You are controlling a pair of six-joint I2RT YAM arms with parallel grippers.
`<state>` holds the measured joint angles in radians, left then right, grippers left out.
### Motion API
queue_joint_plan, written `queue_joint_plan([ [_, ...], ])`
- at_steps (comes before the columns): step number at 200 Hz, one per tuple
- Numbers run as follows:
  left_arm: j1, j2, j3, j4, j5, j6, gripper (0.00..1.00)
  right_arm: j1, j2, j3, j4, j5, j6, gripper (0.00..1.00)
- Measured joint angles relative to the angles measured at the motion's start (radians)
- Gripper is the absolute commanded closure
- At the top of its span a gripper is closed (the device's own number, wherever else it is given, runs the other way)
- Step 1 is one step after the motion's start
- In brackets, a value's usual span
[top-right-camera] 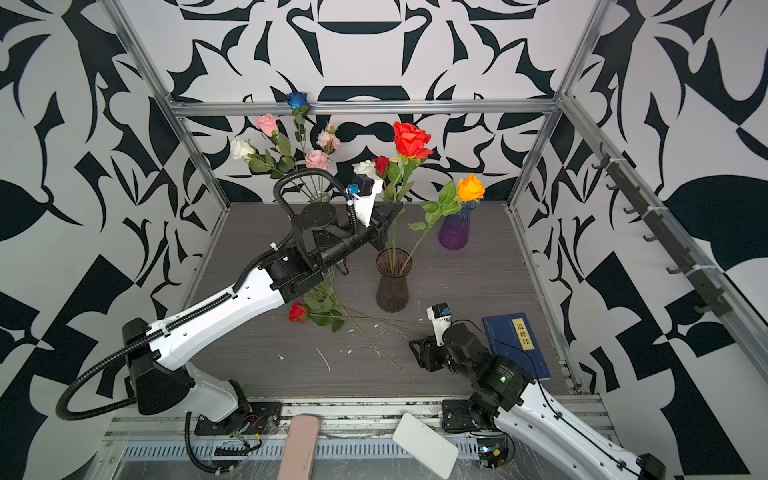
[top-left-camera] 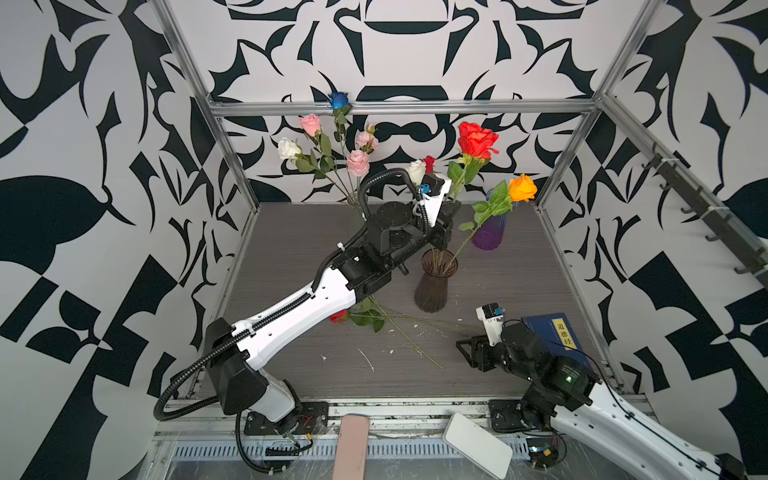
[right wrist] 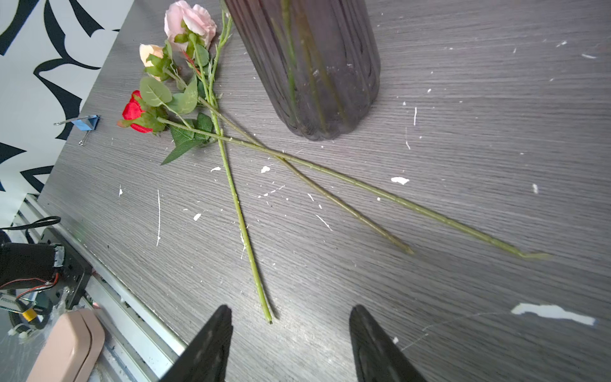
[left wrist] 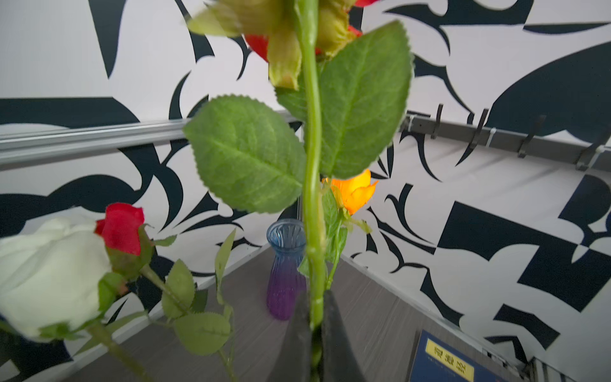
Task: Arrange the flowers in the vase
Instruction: 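Carry the red rose over the dark pink glass vase with the left gripper, then lower the red rose stem into the dark pink glass vase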
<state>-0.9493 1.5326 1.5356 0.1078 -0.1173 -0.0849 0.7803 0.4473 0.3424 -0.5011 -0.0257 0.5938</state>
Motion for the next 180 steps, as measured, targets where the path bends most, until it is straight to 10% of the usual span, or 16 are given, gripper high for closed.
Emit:
queue_joint_plan([
  [144, -0.001, 0.167, 0.077, -0.255, -0.014, -0.104, 0.96, 0.0, -0.008, -0.005, 0.005, -0.004, -0.003, 0.4],
  [180, -0.001, 0.171, 0.106, -0.277, -0.037, -0.119, 0.46, 0.0, -0.008, -0.005, 0.005, -0.004, -0.003, 0.4],
])
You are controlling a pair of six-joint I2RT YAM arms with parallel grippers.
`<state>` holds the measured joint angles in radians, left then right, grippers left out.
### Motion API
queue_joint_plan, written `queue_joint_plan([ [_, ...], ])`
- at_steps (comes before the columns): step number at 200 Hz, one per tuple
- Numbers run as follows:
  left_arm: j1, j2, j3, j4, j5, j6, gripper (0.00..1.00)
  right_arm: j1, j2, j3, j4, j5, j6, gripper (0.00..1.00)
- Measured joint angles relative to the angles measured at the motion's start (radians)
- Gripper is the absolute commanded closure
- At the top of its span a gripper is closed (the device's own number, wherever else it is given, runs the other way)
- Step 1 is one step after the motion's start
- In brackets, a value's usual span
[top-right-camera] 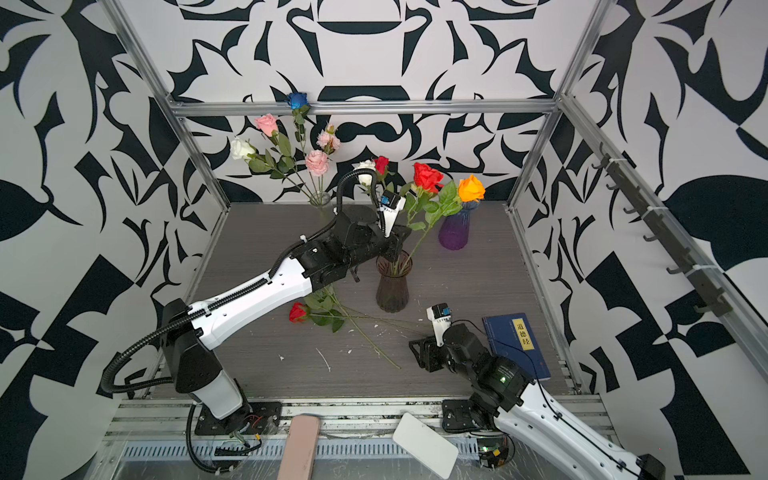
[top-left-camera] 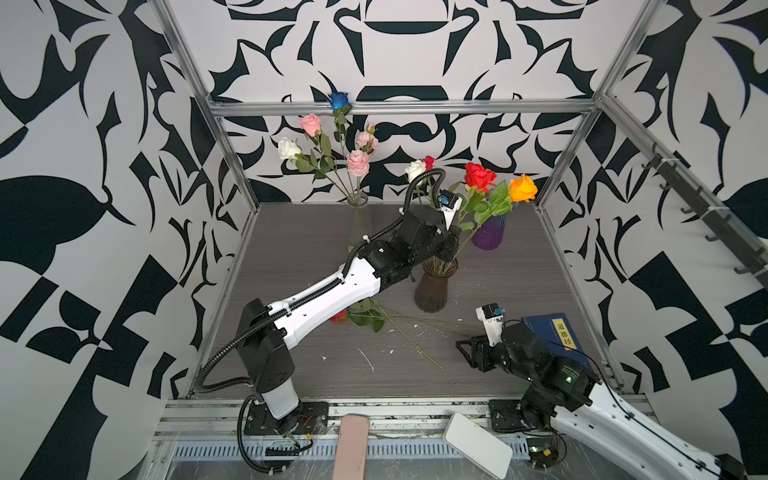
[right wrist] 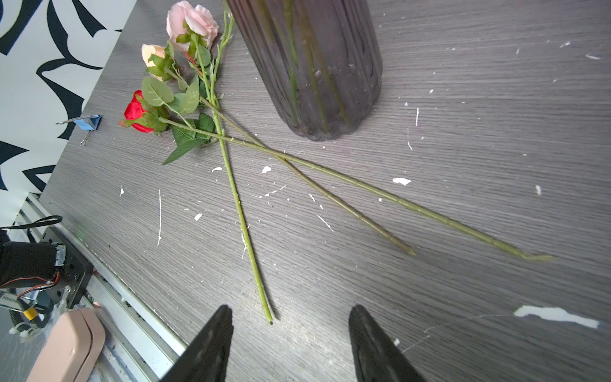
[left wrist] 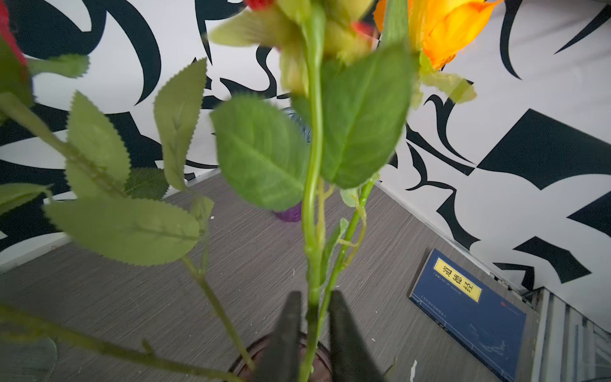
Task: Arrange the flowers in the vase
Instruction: 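Lower the red rose stem into the dark pink glass vase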
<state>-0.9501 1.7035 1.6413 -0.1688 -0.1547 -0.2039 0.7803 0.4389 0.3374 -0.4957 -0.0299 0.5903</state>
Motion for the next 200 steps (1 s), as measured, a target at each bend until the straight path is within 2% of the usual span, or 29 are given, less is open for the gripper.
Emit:
queue_joint_plan([
  [19, 0.0, 0.006, 0.02, -0.016, 0.002, -0.006, 0.42, 0.0, 0.0, 0.0, 0.0, -0.001, 0.0, 0.4],
  [60, 0.0, -0.008, -0.008, -0.001, 0.005, -0.005, 0.4, 0.0, 0.001, 0.0, 0.0, -0.004, -0.01, 0.4],
  [84, 0.0, -0.094, -0.143, 0.049, 0.001, -0.007, 0.39, 0.0, 0.008, 0.0, 0.001, -0.004, -0.013, 0.4],
  [113, 0.0, -0.266, -0.357, 0.135, 0.0, -0.019, 0.37, 0.0, 0.014, 0.0, 0.0, -0.004, -0.013, 0.4],
  [122, 0.0, -0.319, -0.413, 0.152, 0.002, -0.023, 0.29, 0.0, 0.014, 0.0, 0.0, -0.004, -0.011, 0.4],
  [127, -0.001, -0.345, -0.439, 0.163, 0.003, -0.031, 0.19, 0.0, 0.014, 0.0, 0.0, -0.004, -0.01, 0.4],
  [131, -0.002, -0.367, -0.462, 0.169, 0.004, -0.031, 0.16, 0.0, 0.014, 0.0, 0.0, -0.004, -0.008, 0.4],
  [134, -0.002, -0.379, -0.475, 0.172, 0.005, -0.037, 0.06, 0.0, 0.014, 0.0, 0.0, -0.004, -0.007, 0.4],
  [137, -0.003, -0.393, -0.487, 0.172, 0.006, -0.027, 0.03, 0.0, 0.014, -0.001, 0.0, -0.004, -0.006, 0.4],
  [146, -0.007, -0.428, -0.522, 0.173, 0.009, -0.04, 0.0, 0.0, 0.013, -0.002, 0.0, -0.004, -0.002, 0.4],
  [169, -0.023, -0.493, -0.603, 0.173, 0.017, -0.052, 0.01, 0.0, 0.011, -0.009, 0.0, -0.004, 0.009, 0.4],
  [200, -0.045, -0.509, -0.71, 0.209, 0.032, -0.048, 0.01, 0.0, 0.011, -0.01, -0.002, -0.004, 0.012, 0.4],
])
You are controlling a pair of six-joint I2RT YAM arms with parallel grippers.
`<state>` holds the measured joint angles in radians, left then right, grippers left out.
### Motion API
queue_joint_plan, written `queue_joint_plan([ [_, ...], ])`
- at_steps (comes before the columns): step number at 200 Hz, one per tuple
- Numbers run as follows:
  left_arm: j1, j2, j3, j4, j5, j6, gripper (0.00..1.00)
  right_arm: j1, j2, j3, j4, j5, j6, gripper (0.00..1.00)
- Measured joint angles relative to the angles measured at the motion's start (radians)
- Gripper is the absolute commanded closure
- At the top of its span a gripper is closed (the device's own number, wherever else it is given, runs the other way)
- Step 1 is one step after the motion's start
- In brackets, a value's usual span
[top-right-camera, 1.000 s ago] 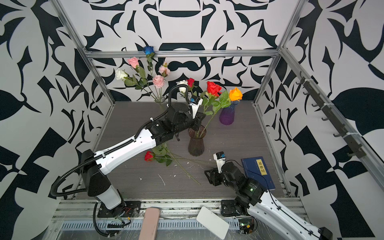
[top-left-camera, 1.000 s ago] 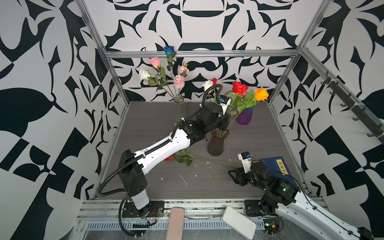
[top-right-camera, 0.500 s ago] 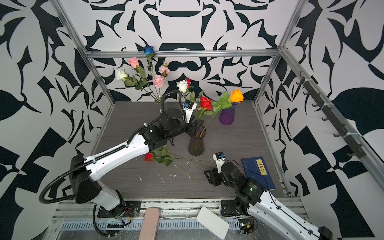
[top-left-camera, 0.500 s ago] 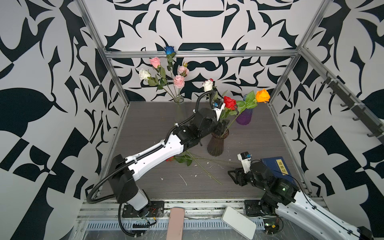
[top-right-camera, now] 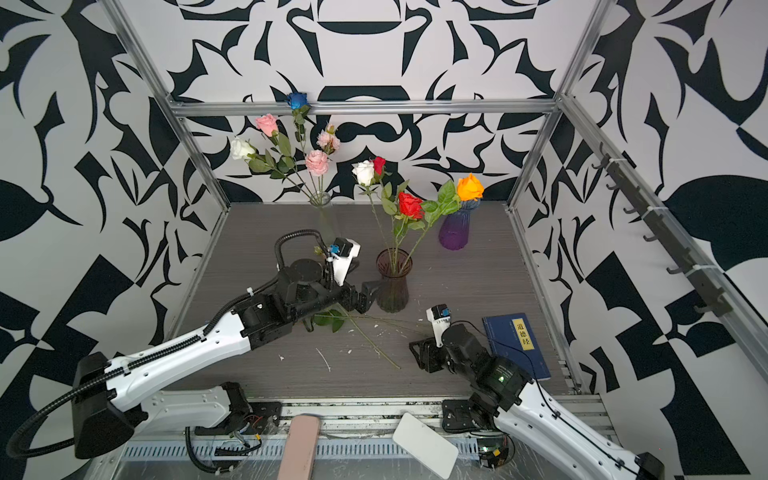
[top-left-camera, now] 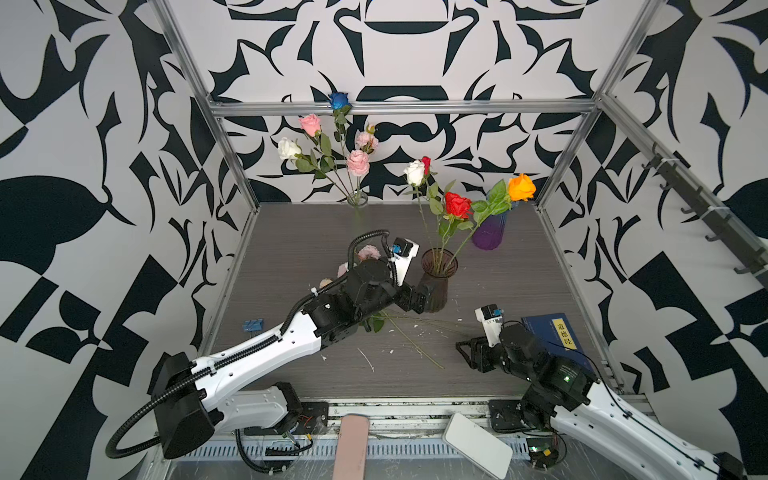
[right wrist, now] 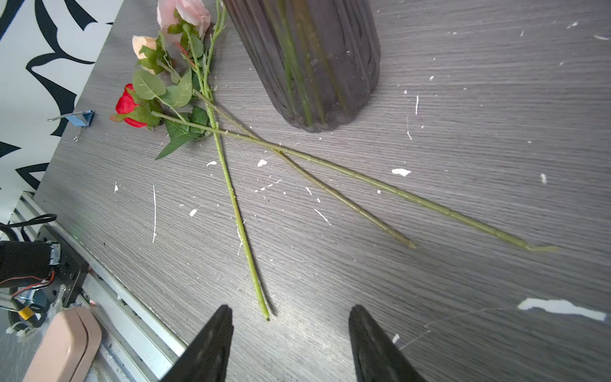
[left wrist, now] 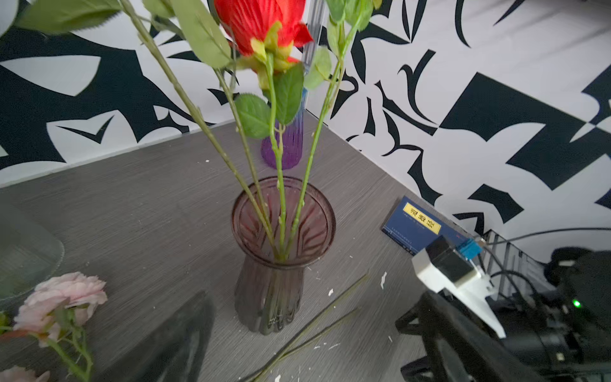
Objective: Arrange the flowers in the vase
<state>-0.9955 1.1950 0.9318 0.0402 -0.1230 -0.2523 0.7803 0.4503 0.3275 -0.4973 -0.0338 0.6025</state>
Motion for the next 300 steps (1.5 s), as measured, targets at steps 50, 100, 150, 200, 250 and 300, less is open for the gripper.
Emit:
queue_joint_plan([
  [50, -0.006, 0.113, -0.245, 0.355, -0.001, 0.097, 0.01, 0.0, -0.001, 0.0, -0.016, -0.005, 0.0, 0.4],
  [100, -0.006, 0.344, -0.249, 0.622, -0.019, 0.2, 0.01, 0.0, -0.013, 0.0, -0.021, -0.034, 0.004, 0.4],
  [150, 0.013, 0.468, -0.167, 0.732, -0.044, 0.216, 0.01, 0.0, 0.001, 0.0, -0.018, -0.042, 0.002, 0.4],
  [200, 0.04, 0.547, -0.078, 0.763, -0.061, 0.192, 0.05, 0.0, 0.049, 0.0, -0.005, -0.061, -0.015, 0.4],
  [250, 0.053, 0.575, -0.047, 0.766, -0.033, 0.207, 0.33, 0.0, 0.077, 0.0, 0.002, -0.079, -0.038, 0.4],
  [300, 0.056, 0.581, -0.045, 0.779, -0.01, 0.21, 0.39, 0.0, 0.093, 0.0, 0.006, -0.09, -0.055, 0.4],
])
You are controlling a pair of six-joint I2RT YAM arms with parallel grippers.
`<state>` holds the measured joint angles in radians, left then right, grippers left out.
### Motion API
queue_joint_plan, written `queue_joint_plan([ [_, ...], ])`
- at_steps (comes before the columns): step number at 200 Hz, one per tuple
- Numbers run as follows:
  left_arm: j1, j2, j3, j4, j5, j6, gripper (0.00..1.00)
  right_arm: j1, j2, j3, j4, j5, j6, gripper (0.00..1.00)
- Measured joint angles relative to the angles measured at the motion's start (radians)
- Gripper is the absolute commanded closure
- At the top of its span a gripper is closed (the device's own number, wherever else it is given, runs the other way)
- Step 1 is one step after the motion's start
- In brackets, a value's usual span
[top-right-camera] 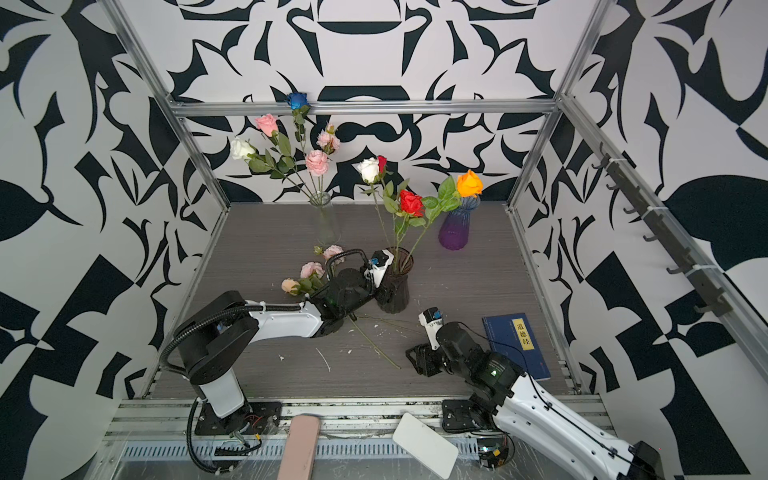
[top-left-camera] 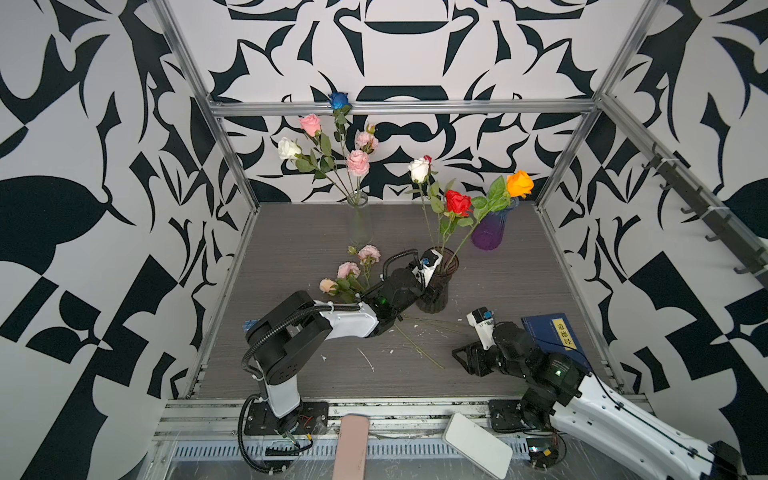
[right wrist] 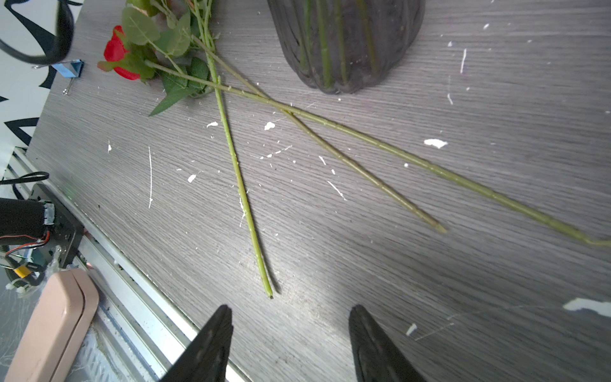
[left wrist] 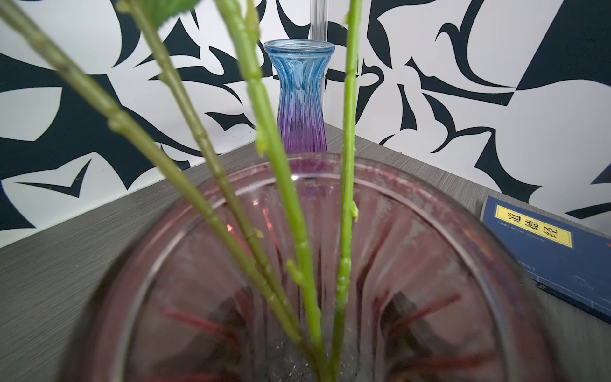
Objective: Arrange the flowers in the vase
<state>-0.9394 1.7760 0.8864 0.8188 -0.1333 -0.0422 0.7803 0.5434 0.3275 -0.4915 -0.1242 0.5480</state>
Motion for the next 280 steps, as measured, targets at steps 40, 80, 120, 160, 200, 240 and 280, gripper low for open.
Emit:
queue_joint_plan([
  [40, 0.01, 0.022, 0.028, 0.0, 0.016, 0.011, 0.39, 0.0, 0.003, 0.0, 0.0, -0.002, -0.004, 0.4],
  [80, 0.057, 0.084, 0.074, 0.054, 0.087, -0.01, 0.47, 0.0, 0.001, 0.001, -0.002, 0.001, -0.006, 0.4],
  [120, 0.144, 0.196, 0.112, 0.237, 0.18, -0.064, 0.5, 0.0, 0.001, 0.001, -0.008, 0.035, -0.002, 0.41],
  [160, 0.211, 0.294, 0.272, 0.182, 0.24, -0.058, 0.49, 0.0, -0.046, 0.002, -0.04, 0.112, 0.032, 0.41],
  [200, 0.273, 0.423, 0.484, 0.116, 0.292, -0.062, 0.49, 0.0, -0.107, 0.021, -0.103, 0.212, 0.095, 0.41],
  [240, 0.33, 0.595, 0.776, 0.023, 0.367, -0.063, 0.5, 0.0, -0.125, 0.048, -0.14, 0.31, 0.158, 0.42],
  [280, 0.359, 0.741, 1.032, -0.058, 0.444, -0.063, 0.5, 0.0, -0.123, 0.064, -0.174, 0.368, 0.207, 0.42],
])
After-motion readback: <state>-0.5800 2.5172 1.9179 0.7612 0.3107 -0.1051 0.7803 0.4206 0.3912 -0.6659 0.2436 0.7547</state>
